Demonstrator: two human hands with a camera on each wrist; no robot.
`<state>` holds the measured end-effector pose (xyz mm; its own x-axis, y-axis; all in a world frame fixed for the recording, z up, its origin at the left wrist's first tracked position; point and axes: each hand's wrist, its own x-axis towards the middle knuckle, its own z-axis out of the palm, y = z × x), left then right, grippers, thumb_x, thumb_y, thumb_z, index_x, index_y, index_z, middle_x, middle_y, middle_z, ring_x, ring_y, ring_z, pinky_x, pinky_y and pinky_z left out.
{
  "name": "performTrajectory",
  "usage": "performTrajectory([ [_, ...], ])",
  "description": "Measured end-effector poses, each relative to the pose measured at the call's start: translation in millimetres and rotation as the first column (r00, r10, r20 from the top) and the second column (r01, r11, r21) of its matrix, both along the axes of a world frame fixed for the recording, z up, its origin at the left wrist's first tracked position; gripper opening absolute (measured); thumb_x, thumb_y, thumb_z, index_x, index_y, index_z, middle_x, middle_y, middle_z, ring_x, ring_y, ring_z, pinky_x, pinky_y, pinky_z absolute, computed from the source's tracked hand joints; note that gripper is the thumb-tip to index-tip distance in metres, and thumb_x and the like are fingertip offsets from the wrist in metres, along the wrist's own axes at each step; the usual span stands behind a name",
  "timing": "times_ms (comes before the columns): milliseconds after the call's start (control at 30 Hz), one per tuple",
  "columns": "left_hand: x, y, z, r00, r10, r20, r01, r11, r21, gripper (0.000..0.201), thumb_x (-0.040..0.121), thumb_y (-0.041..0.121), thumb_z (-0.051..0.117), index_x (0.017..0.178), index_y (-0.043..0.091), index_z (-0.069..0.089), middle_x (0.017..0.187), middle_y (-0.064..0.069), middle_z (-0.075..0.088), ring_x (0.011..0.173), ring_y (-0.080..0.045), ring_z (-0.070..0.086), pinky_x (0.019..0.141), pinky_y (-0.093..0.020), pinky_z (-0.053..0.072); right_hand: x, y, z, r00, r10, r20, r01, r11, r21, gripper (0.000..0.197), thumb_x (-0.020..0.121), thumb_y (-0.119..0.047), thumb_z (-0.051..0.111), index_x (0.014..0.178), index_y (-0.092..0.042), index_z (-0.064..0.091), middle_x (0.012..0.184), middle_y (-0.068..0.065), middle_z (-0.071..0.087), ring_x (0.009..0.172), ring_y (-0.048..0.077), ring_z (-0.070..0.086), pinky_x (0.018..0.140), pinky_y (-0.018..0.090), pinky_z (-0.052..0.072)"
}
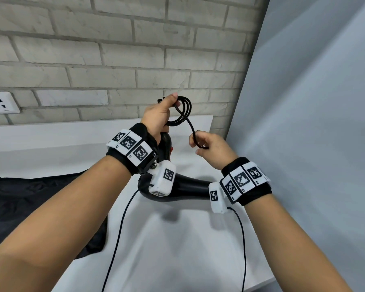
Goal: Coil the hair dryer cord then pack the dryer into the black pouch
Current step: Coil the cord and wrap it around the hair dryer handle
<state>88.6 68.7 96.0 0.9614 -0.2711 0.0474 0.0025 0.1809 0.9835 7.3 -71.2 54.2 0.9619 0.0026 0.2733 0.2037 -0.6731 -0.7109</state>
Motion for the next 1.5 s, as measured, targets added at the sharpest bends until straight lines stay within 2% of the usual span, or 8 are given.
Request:
performTrajectory([
  [200,-1.7,2.0,-6.3,0.999,0.045,-0.018,-0.043,0.996,0.083,0.030,0.087,0.048,0.052,0.081,0.022,0.067,0.031,0.012,0.022,0.042,-0.010,0.021,0.044,-0.024,0.019,-1.2,17.0,17.9,0.974,-0.067,0.215,-0.014,0.935,0.355,0.045,0.067,0.020,0.053,0.061,-0.024,0.053,0.056,-0.012,0.054,0.054,0.010,0.050,0.056,0.023,0.048],
  [433,-13.6,-3.5,-4.7,0.999,-0.044,-0.020,0.045,0.995,0.093,0.032,0.089,0.048,0.047,0.083,0.023,0.066,0.033,0.013,0.030,0.042,-0.009,0.026,0.048,-0.027,0.021,8.8,36.3,23.6,0.903,-0.170,0.395,-0.091,0.822,0.562,0.042,0.065,0.009,0.056,0.058,-0.032,0.055,0.069,0.006,0.052,0.071,0.028,0.052,0.056,0.031,0.053],
  [733,-19.5,-12.5,-6.8,0.995,-0.095,-0.011,0.096,0.993,0.062,0.033,0.081,0.052,0.052,0.066,0.024,0.058,0.039,0.012,0.025,0.039,-0.007,0.022,0.044,-0.023,0.019,10.8,32.6,29.2,0.839,-0.233,0.493,-0.131,0.791,0.597,0.045,0.066,0.020,0.057,0.058,-0.023,0.048,0.062,-0.012,0.054,0.069,0.005,0.060,0.067,0.016,0.051],
  [967,-26.2,-9.8,0.4,0.975,-0.219,-0.030,0.219,0.976,-0.001,0.027,0.091,0.043,0.049,0.076,0.021,0.051,0.038,0.012,0.017,0.035,-0.008,0.012,0.039,-0.018,0.011,18.1,4.7,21.1,0.752,-0.436,0.495,0.327,0.898,0.294,0.041,0.062,-0.004,0.074,0.093,-0.017,0.050,0.093,-0.005,0.045,0.077,0.006,0.047,0.068,0.011,0.040],
  [1133,-33.0,-8.7,6.1,0.961,-0.274,-0.028,0.274,0.962,0.001,0.029,0.091,0.041,0.049,0.071,0.020,0.051,0.035,0.012,0.020,0.030,-0.007,0.015,0.038,-0.017,0.009,18.3,-10.4,22.6,0.989,-0.011,0.146,-0.046,0.923,0.383,0.062,0.061,0.010,0.050,0.112,-0.025,0.049,0.104,-0.007,0.057,0.098,0.003,0.054,0.081,0.018,0.042],
  [1267,-31.1,-5.9,6.1,0.963,-0.268,-0.033,0.269,0.963,0.010,0.033,0.093,0.040,0.047,0.066,0.022,0.053,0.032,0.010,0.024,0.028,-0.007,0.016,0.040,-0.018,0.007,19.0,-16.2,17.7,0.996,0.063,0.069,-0.080,0.959,0.274,0.050,0.067,0.002,0.050,0.098,-0.037,0.054,0.089,-0.026,0.066,0.092,-0.010,0.055,0.086,0.014,0.041],
  [1400,-24.1,-1.4,2.2,0.953,-0.298,-0.060,0.299,0.954,0.010,0.033,0.090,0.045,0.049,0.068,0.021,0.053,0.038,0.010,0.016,0.031,-0.007,0.010,0.040,-0.019,0.007,20.5,-21.6,12.0,0.995,0.097,-0.010,-0.092,0.971,0.223,0.034,0.073,0.002,0.062,0.082,-0.030,0.056,0.090,-0.013,0.061,0.087,-0.005,0.057,0.094,0.028,0.040],
  [1500,-25.8,2.2,2.8,0.935,-0.347,-0.069,0.351,0.935,0.046,0.037,0.090,0.049,0.047,0.067,0.022,0.057,0.038,0.009,0.016,0.031,-0.006,0.008,0.048,-0.024,0.008,19.6,-16.5,9.4,0.990,0.113,-0.085,-0.094,0.976,0.199,0.036,0.076,0.007,0.064,0.079,-0.027,0.051,0.082,-0.006,0.059,0.076,-0.008,0.056,0.078,0.013,0.038],
])
